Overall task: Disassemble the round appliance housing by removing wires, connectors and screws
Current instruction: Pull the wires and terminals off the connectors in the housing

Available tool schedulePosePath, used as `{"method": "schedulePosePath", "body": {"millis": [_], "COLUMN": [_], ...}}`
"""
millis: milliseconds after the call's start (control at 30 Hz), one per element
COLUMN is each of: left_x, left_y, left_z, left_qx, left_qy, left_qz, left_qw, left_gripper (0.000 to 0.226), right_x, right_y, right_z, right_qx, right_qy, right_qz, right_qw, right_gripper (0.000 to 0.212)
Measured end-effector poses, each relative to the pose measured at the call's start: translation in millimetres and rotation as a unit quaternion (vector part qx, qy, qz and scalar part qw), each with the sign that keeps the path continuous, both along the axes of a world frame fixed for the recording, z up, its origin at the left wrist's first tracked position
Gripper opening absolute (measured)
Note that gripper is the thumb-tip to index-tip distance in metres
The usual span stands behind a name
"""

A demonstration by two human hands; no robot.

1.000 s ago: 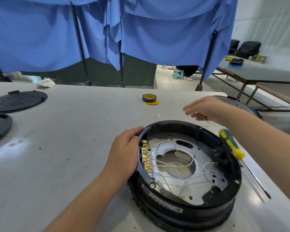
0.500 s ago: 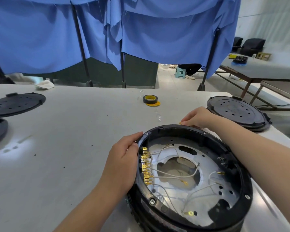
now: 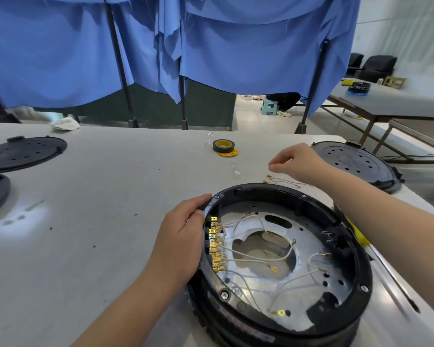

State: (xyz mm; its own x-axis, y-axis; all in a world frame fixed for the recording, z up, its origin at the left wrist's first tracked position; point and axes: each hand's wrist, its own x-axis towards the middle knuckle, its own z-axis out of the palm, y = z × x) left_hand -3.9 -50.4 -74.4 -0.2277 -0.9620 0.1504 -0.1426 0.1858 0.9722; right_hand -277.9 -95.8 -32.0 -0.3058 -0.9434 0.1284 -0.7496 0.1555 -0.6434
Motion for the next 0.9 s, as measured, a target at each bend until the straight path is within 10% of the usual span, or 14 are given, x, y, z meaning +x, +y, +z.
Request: {"method": "schedulePosePath", "body": {"millis": [400,900], "left_x": [-0.3,-1.9], "left_y": [-3.6,-1.5], "left_z": [-2.7,2.1], "left_qx": [0.001,-0.011], "left_qy": [0.007,-0.017], "left_qz": [-0.015,-0.009], "left_qw": [1.0,1.0], "left_gripper": [0.038,0.039], "right_x": [116.6,129.6], "right_y": [66.3,85.3], "right_z": [21.0,5.6], "right_qx": [0.011,-0.012], "right_qy": [-0.012,0.001], "right_qz": [0.203,0.225], "right_qw": [0.979,0.974], "right_gripper": [0.009,0.004]}}
